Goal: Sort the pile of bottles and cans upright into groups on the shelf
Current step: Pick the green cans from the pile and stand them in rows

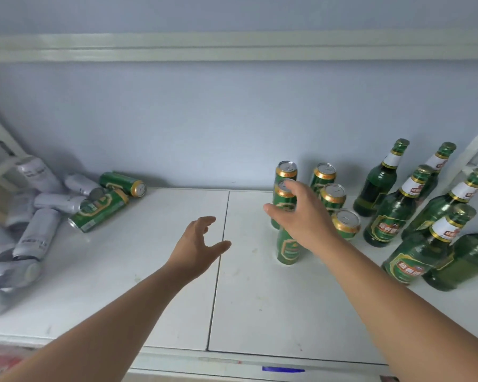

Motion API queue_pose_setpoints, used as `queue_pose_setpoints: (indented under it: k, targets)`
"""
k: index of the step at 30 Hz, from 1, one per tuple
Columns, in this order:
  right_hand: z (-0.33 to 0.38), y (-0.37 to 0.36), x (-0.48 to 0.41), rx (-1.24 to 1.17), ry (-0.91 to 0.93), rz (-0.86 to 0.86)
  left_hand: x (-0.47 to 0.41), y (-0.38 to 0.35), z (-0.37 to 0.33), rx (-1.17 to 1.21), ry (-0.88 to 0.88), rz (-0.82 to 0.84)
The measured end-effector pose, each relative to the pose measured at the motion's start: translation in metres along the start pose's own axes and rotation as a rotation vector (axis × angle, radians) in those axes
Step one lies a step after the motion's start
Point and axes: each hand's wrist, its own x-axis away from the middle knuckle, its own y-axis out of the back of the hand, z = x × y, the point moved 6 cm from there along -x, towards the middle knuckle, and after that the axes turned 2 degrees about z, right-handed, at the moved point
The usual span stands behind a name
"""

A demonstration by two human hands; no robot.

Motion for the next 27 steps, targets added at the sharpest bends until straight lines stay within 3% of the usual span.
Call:
queue_pose_setpoints:
  k: [15, 27]
  targets:
    - [0.133, -0.169, 0.044, 0.203, 0.138, 0.347, 0.054, 0.141, 0.142, -0.086, 0.104, -0.014]
    - [0.156, -0.221, -0.003, 0.300, 0.216, 0.576, 0.036, 0.179, 0.186, -0.118, 0.264, -0.077]
